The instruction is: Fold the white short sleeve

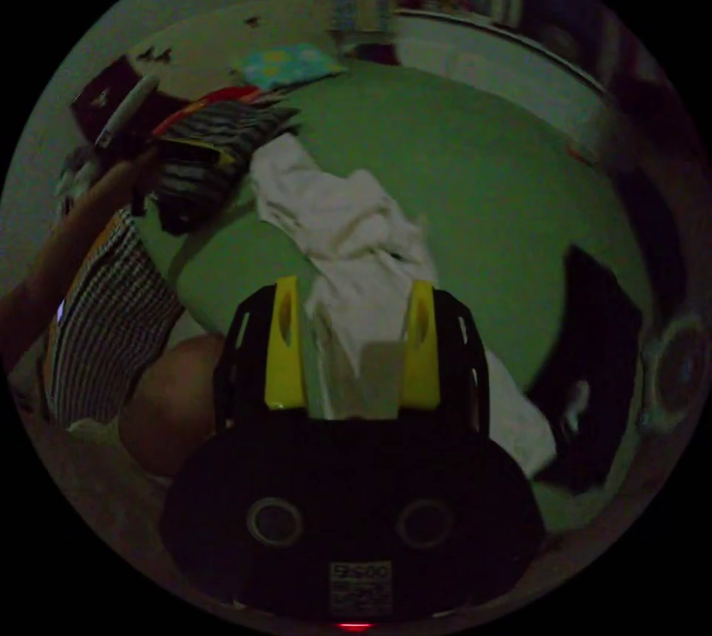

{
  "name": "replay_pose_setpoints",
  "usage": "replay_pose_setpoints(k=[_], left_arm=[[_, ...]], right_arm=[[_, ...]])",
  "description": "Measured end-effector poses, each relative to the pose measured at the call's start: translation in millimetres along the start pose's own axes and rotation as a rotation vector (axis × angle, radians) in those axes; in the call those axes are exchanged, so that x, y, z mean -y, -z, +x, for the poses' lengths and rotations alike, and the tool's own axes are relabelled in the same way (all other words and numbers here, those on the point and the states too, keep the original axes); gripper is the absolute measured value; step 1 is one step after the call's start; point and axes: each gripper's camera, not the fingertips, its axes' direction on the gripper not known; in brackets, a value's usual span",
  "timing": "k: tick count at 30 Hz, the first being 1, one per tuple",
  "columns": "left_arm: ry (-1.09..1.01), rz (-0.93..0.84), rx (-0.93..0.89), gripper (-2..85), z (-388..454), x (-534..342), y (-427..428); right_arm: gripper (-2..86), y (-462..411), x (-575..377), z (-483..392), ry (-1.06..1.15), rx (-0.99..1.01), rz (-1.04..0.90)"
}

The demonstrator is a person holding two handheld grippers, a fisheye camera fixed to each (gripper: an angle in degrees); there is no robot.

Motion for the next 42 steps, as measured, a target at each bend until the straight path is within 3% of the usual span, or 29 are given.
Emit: replay_pose_setpoints(k=[5,7,15,21,28,34,37,41,42], left_arm=[[-0.049,0.003,-0.018,13.8,7.4,-21.8,-10.2],[-0.067,-0.006,-0.032,13.9,9.5,-25.6,-12.3],[-0.151,0.119,-0.049,20.2,20.1,-29.6,-13.9],[-0.193,0.203,-0.013,25.1,49.0,-23.2,-23.5],[-0.181,0.177,0.059,23.9,63.2,-11.6,-47.4],[-0.213,0.167,-0.063,23.4,73.8,-10.7,-68.0],[-0.244,0.171,-0.088,20.5,77.6,-18.6,-73.0],[-0.220,0.176,-0.021,3.0,68.1,-20.6,-79.9],[-0.255,0.182,0.000,2.3,65.0,-18.9,-78.8]], right_arm=[[11.9,-53.9,65.5,-32.3,-0.010,-0.130,-0.121],[2.1,-59.1,84.1,-29.7,-0.046,-0.281,-0.185],[0.0,89.3,108.3,21.1,-0.273,0.057,0.097],[-0.1,174.8,121.0,12.9,-0.241,0.050,0.175],[-0.2,247.7,112.9,0.9,-0.202,0.098,0.266],[-0.1,274.3,109.2,16.7,-0.248,0.067,0.314],[-0.1,272.1,109.7,28.7,-0.273,0.136,0.312],[-0.1,269.1,110.7,39.0,-0.274,0.083,0.325],[-0.1,269.1,111.8,45.9,-0.283,0.064,0.335]])
